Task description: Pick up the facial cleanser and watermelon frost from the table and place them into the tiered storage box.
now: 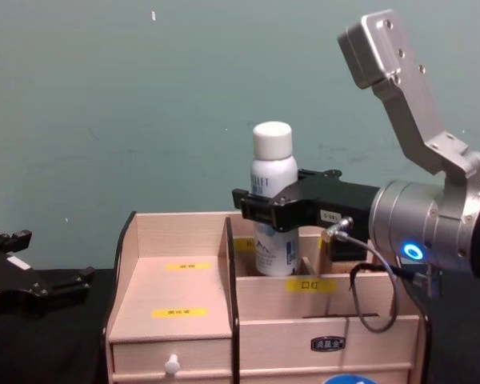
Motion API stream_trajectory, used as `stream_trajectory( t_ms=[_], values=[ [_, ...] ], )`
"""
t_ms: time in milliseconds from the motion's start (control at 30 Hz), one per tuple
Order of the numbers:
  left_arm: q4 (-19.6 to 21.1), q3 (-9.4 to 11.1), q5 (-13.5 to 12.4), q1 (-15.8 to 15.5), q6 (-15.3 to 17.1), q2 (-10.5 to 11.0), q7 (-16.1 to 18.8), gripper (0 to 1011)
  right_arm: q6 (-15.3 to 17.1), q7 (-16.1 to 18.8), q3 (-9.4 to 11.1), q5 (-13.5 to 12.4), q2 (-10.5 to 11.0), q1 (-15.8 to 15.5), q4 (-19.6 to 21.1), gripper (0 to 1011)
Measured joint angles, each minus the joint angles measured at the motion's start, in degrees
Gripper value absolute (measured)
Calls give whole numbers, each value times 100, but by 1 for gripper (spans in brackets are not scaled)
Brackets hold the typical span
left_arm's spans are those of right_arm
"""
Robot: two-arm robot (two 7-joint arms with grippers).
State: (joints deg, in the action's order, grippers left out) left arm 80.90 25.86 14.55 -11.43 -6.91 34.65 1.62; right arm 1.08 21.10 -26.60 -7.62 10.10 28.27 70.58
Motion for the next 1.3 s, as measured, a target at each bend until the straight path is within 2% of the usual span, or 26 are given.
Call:
stream_trajectory(
  t_ms=[500,1300],
  values=[
    [0,0,0,0,0,0,0,1010,110,59,48,-1,-16,-56,-67,614],
    [0,0,0,0,0,0,0,1010,277,89,7,25,-13,-97,-218,614]
  ],
)
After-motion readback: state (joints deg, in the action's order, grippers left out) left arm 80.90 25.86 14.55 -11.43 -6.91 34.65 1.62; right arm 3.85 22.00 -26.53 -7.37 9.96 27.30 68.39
